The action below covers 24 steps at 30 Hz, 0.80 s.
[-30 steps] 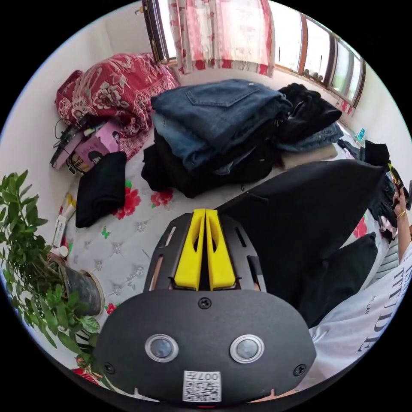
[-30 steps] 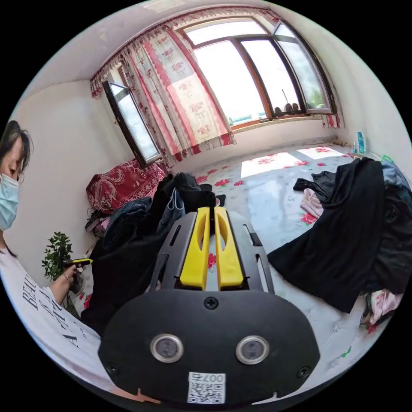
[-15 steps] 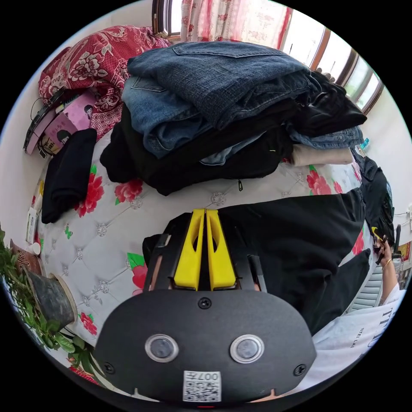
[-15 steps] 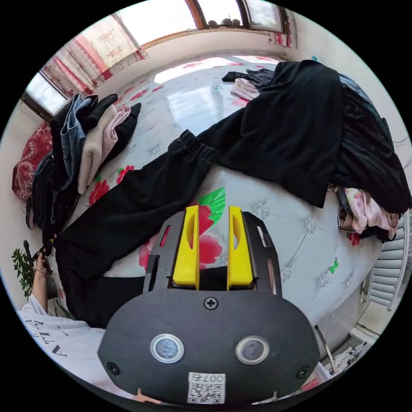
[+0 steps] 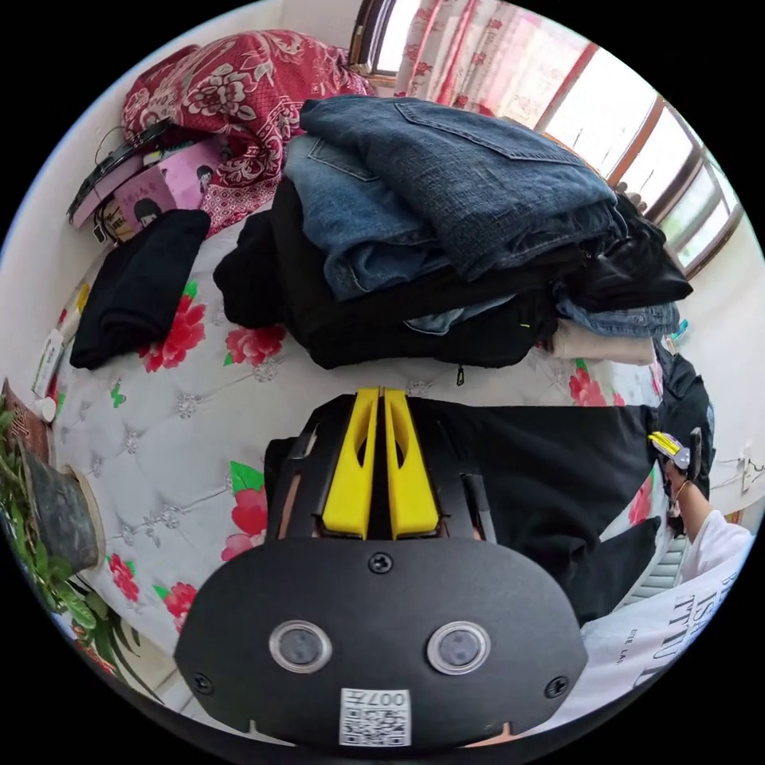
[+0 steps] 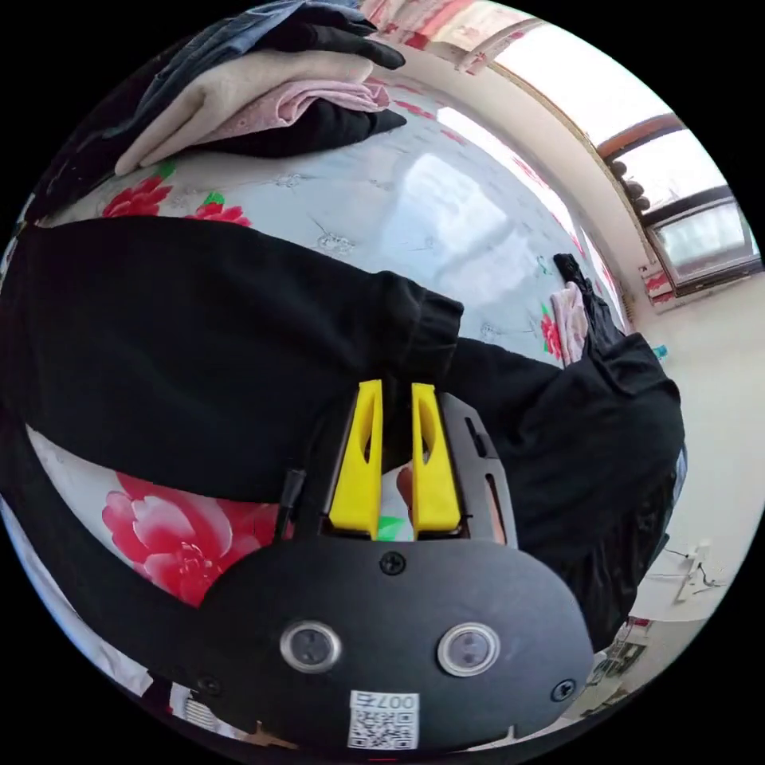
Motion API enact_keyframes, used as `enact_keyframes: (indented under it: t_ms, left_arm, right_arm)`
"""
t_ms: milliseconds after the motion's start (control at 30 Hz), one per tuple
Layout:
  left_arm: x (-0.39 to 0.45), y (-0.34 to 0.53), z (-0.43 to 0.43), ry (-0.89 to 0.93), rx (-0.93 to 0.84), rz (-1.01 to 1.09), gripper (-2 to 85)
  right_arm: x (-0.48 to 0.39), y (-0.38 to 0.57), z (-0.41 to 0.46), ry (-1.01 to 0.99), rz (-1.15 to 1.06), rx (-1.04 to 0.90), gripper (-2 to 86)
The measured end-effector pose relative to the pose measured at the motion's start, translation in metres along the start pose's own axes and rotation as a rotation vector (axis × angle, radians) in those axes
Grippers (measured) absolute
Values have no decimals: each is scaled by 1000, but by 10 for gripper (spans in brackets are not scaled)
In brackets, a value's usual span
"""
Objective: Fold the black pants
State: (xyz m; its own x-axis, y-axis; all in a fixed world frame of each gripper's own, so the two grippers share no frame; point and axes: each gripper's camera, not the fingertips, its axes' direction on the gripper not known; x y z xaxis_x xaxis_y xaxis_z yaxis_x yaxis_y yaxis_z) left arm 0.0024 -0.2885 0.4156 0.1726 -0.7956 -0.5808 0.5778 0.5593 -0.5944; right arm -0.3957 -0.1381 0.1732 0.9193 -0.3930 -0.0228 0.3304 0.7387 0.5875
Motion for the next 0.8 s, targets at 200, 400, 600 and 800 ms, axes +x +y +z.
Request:
enact_keyframes:
  t_ms: [200,400,600,800]
  left_arm:
    - [-26,34,-14,-68,7,-47,6]
    - [-54,109,-40,-121,-17,-61,39]
    - [-117,234,-77,-8,-13,-287,53]
    - [-187,360,-121,70,-8,-528,63]
  right_arm:
    - [54,-4,22,58,372,-105,60]
    - [62,58,-33,-107,655,154,67]
    - [5,196,-76,-367,581,205,80]
    - [-14,359,-82,-379,732,-2,96]
